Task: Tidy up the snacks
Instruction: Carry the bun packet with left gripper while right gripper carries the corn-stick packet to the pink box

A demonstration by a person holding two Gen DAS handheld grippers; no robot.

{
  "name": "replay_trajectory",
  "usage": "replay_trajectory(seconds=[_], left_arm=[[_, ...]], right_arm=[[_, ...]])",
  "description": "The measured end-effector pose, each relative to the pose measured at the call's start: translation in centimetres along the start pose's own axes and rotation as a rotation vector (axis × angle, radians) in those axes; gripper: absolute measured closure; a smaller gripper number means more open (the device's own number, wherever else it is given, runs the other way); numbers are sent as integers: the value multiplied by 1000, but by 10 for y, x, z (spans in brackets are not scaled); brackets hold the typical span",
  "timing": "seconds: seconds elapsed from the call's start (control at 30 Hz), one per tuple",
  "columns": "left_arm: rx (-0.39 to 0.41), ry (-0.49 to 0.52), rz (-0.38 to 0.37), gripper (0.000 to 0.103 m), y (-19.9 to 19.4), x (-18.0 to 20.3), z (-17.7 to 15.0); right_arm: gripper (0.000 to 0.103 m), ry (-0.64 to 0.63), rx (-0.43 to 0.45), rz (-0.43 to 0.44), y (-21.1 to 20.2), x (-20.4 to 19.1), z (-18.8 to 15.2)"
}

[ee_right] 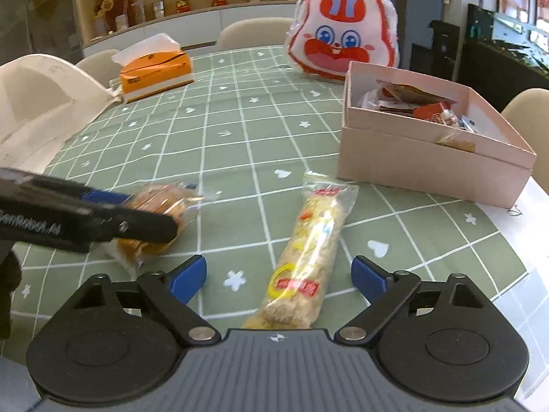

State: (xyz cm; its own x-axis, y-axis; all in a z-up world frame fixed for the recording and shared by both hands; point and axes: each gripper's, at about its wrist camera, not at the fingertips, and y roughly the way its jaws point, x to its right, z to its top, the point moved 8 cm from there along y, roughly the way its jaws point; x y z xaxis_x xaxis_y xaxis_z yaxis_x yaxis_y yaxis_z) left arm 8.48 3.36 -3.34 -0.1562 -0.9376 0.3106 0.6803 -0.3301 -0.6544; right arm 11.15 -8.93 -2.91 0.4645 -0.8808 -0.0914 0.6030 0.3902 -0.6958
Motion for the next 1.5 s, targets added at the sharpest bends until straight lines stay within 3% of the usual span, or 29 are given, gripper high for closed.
replay_trajectory(seconds=[0.07, 0.13, 0.2, 0.27, 0.4, 0.47, 0.6, 0.77, 0.83, 0.97, 1.03, 1.17, 1.3, 1.33, 1.4, 1.5], left_arm=[[0, 1, 1, 41, 0, 0, 0], [1, 5, 3, 41, 0, 0, 0], [1, 11, 6, 41, 0, 1, 0], [0, 18, 9, 41, -1, 2, -1], [-10, 42, 4, 41, -1, 10, -4], [-21, 65, -12, 41, -2, 18, -6], [-45, 136, -80, 41, -6, 50, -11], [-32, 218, -96, 41, -12, 85, -13], [-29, 227, -69, 41, -12, 88, -15], [-45, 224, 24, 41, -13, 75, -20], [-61, 211, 69, 41, -13, 65, -24], [-77, 188, 108, 41, -19, 52, -31], [-69, 174, 113, 41, -25, 50, -33], [-67, 173, 114, 41, -25, 49, -32], [-62, 172, 113, 41, -26, 50, -32], [-60, 182, 110, 41, -26, 53, -32]], right_arm=[[19, 10, 6, -8, 3, 4, 5], [32, 8, 11, -32, 6, 8, 9], [57, -13, 8, -36, 5, 8, 11], [71, -41, 1, -31, 0, 7, 11], [76, -75, 9, -6, -20, 8, 6], [87, -69, 24, 4, -35, 15, 5], [89, -38, 72, 9, -71, 39, 5], [87, -23, 122, 22, -98, 67, 8], [79, -6, 125, 34, -95, 70, 8], [36, 7, 118, 70, -72, 60, 2], [35, 5, 113, 76, -57, 49, -2], [28, 13, 20, 35, -20, 34, -4], [32, -36, 17, 38, -5, 25, 2], [37, -29, 13, 33, -4, 25, 3], [65, -39, 13, 21, -5, 25, 4], [74, -74, -2, 33, -13, 22, 0]])
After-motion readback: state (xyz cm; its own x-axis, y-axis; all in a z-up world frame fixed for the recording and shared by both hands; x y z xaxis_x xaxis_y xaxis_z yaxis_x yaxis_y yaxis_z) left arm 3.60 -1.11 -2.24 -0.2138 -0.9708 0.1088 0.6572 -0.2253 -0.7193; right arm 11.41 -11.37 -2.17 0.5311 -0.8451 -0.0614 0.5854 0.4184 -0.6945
